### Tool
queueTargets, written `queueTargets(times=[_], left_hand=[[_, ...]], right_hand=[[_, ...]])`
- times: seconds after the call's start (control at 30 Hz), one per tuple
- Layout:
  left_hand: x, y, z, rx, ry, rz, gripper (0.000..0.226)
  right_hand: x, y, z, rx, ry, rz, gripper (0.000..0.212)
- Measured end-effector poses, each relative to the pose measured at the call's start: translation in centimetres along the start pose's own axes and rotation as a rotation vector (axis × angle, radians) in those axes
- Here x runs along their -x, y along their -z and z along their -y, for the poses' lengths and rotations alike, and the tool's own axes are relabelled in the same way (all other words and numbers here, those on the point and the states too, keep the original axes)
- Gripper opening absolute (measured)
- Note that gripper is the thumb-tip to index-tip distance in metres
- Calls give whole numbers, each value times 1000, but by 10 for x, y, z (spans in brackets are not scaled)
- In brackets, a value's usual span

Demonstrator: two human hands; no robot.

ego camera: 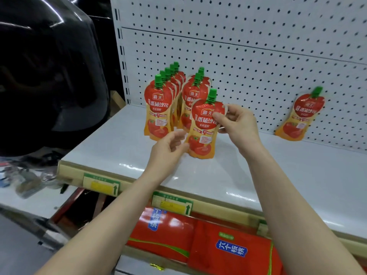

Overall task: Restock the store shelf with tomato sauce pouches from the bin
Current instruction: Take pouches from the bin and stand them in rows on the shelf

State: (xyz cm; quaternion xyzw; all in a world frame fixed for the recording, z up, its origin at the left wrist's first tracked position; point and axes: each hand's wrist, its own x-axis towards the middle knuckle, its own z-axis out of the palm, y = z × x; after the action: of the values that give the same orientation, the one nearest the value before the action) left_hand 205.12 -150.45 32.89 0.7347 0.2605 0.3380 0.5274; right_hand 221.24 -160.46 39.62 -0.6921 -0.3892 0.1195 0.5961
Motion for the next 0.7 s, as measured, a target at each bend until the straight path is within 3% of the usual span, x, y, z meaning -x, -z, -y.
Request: queueTargets(times=[0.33,0.47,0.7], left_hand=[[-29,-19,21,-332,58,124,61],[-39,-23,22,-322,107,89,65],[-40,-25,22,-304,126,57,65]], right_hand=[[-43,-33,-12,77,82,-58,13],[-57,-42,-20,7,110,-47,5],[-70,-42,-26,42,98,4,9]])
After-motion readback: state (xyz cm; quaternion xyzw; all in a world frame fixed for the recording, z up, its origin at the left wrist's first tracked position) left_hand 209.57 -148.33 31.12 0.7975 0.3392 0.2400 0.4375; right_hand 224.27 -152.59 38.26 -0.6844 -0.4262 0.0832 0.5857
